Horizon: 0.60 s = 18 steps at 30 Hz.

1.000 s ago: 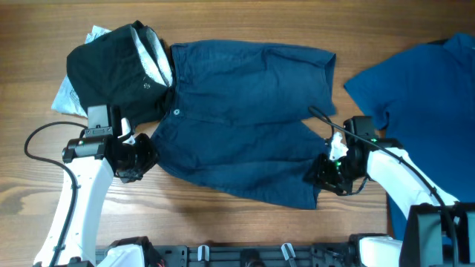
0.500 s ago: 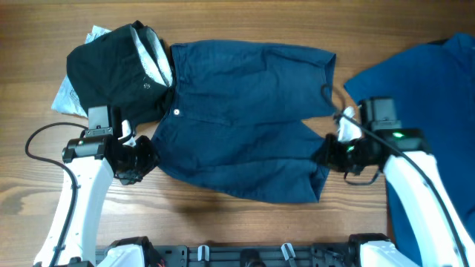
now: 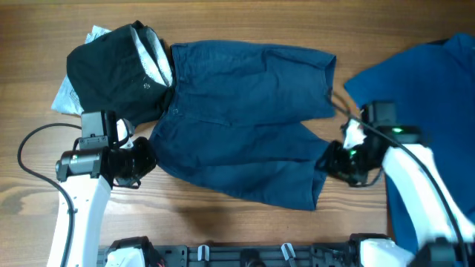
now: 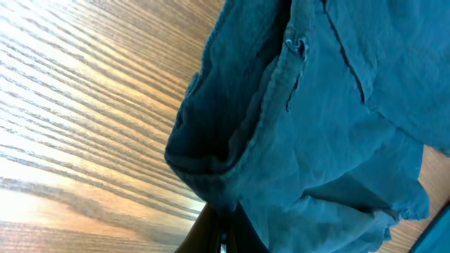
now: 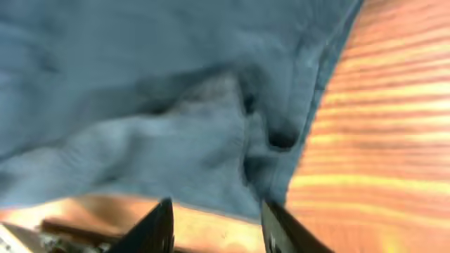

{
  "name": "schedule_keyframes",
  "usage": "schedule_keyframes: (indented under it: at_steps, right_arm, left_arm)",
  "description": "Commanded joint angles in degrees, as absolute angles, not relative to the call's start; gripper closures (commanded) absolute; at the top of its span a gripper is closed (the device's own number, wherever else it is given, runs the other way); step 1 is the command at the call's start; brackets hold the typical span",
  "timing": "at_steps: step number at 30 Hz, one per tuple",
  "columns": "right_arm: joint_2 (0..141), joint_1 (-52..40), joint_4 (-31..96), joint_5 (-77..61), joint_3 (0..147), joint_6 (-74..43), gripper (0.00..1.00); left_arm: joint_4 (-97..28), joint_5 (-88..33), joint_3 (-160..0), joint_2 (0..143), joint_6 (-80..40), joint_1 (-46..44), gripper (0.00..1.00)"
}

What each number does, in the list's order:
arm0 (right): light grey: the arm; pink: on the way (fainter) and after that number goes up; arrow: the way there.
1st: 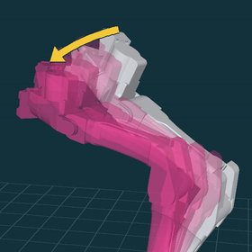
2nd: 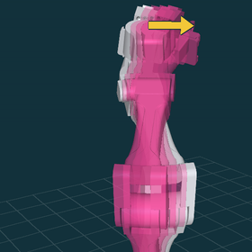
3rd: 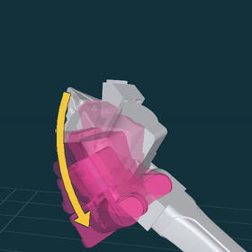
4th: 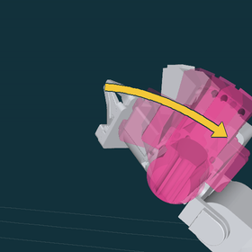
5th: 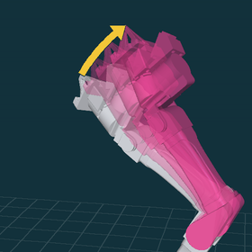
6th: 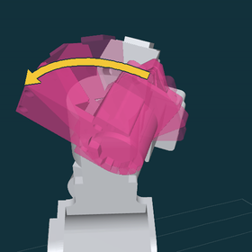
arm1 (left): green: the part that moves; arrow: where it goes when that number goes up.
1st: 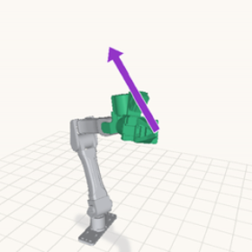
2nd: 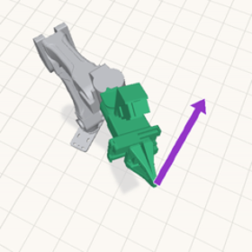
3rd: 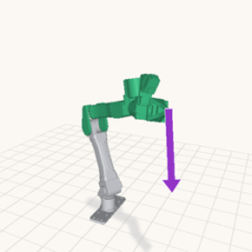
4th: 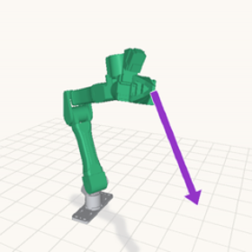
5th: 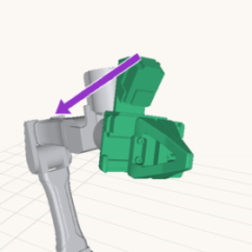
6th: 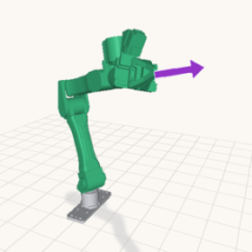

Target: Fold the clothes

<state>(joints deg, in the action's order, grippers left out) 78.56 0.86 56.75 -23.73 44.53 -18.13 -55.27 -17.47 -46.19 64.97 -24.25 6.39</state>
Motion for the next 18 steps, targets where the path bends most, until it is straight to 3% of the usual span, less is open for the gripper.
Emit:
schedule_keyframes:
  at_steps: [1, 13, 15, 18]
  right_arm:
    - [86.0, 1.0, 51.2, -27.0, 39.7, -18.0, 0.56]
    - [92.4, -1.4, 43.9, -36.1, 37.0, -13.9, 0.68]
    - [92.4, -3.3, 43.5, -38.3, 37.0, -13.5, 0.82]
    - [92.4, -4.2, 44.1, -37.1, 37.1, -13.3, 0.82]
  left_arm:
    - [-55.1, -18.0, -46.7, 64.7, -23.1, 6.5, 0.96]
    - [-54.8, -18.0, -46.7, 64.7, -23.1, 6.5, 0.94]
    - [-54.8, -18.0, -46.7, 64.7, -23.1, 6.5, 0.94]
    - [-54.9, -18.0, -46.7, 64.7, -23.1, 6.5, 0.94]
